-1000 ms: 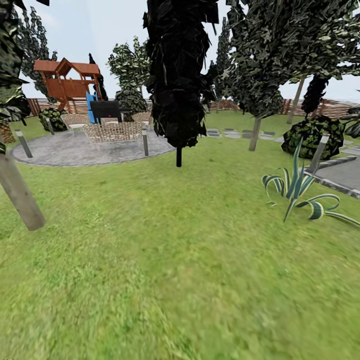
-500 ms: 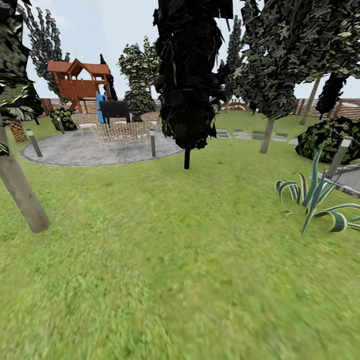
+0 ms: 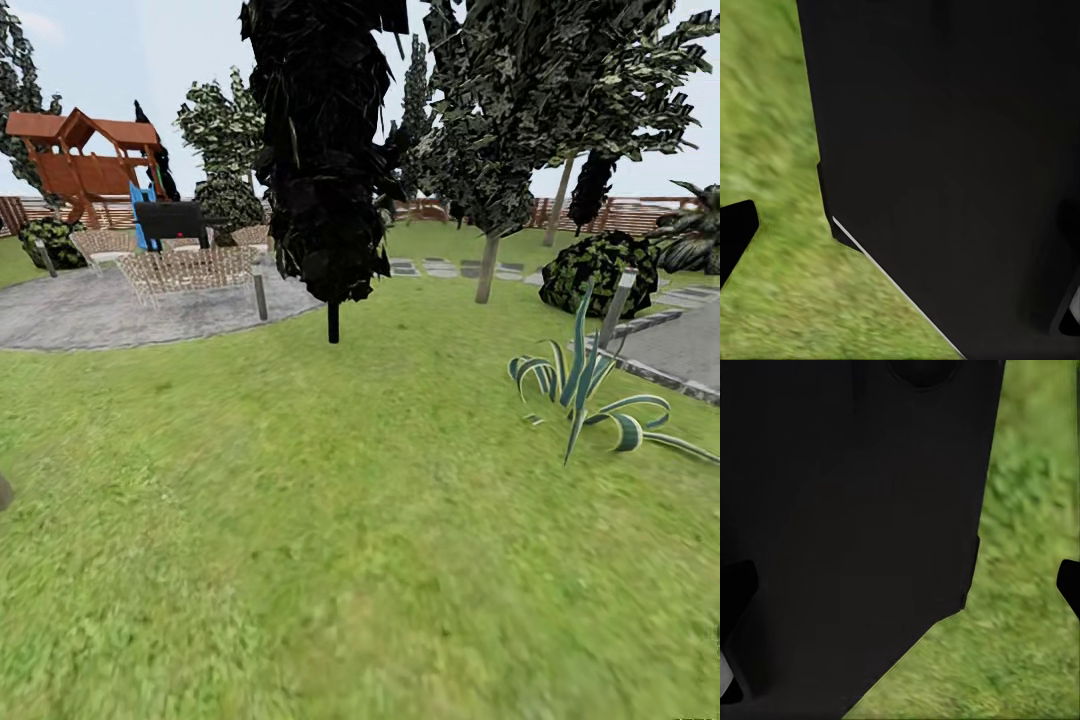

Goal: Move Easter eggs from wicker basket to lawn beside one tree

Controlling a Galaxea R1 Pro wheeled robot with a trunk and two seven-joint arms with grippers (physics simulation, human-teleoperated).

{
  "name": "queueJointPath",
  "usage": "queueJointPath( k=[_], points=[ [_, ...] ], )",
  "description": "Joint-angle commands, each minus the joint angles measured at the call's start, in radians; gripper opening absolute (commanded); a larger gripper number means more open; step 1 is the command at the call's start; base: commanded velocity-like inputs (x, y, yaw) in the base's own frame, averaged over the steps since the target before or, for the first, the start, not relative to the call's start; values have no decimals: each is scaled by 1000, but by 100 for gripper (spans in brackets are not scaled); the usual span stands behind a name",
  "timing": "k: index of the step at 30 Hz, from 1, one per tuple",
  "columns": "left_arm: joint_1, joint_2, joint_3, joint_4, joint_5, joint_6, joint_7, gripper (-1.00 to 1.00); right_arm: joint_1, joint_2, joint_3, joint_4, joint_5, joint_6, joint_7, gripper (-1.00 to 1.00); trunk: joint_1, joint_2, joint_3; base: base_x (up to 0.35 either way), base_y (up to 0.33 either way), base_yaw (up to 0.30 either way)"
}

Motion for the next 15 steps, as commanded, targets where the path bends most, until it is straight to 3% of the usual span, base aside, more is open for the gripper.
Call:
queueJointPath(
  k=[1, 15],
  points=[
    [1, 0, -1, -2, -2, 1, -3, 100, -1, 0, 1, 2, 2, 0, 3, 100, 1, 0, -1, 337, 0, -300],
    [1, 0, -1, -2, -2, 1, -3, 100, -1, 0, 1, 2, 3, 0, 3, 100, 1, 0, -1, 337, 0, -300]
  ],
)
